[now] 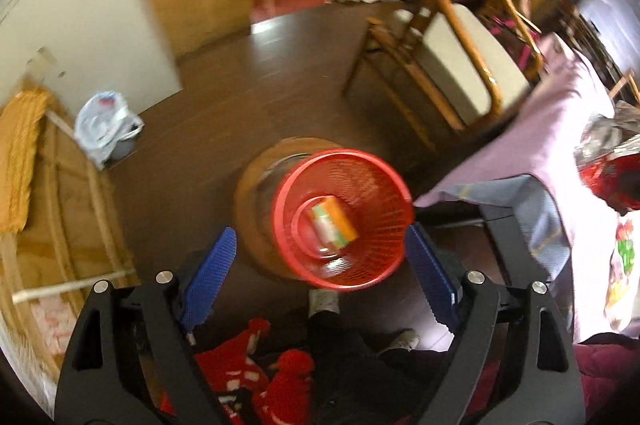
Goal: Collect trash
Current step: 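Carry box and snack bag to the red basket and open both tools, then bring both tools back over the table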
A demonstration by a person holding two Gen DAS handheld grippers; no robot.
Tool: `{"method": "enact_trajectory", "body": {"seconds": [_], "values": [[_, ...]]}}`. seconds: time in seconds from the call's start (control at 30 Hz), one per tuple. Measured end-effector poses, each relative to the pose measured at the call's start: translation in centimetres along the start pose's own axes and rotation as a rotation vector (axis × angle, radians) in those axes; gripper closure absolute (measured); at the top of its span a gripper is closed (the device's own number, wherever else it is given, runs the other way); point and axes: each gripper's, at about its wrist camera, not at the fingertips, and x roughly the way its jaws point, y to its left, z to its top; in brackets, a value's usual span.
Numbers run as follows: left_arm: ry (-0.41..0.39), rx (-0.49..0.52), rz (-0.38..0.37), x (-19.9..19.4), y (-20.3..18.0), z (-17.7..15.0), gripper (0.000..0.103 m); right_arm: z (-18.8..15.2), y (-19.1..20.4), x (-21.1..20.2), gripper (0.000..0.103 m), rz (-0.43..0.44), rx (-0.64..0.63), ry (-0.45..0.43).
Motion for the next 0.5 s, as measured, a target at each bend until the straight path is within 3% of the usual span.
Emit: {"method": "enact_trajectory", "body": {"seconds": [0.1, 0.17, 0.37, 0.5], "values": [[-0.003, -0.044, 0.036, -1.1, 1.9, -0.8, 0.018, 1.4, 3.8, 3.6, 0.051, 0.037, -0.087, 0.074], [-0.003, -0.073, 0.053, -1.5, 3.2, -1.3, 0.018, 2.0, 5.2, 5.4, 0.041, 0.045, -0.12, 0.115], [-0.006, -0.1, 0.063, -1.7, 4.0, -0.7, 0.018, 3.6, 7.0, 7.2, 0.04, 0.056, -0.158, 0.147], [-0.009, -0.045, 0.039, -0.7, 2.3, 0.9, 0.018, 3.1, 4.6, 6.0, 0.039, 0.016, -0.128, 0.118]]}}
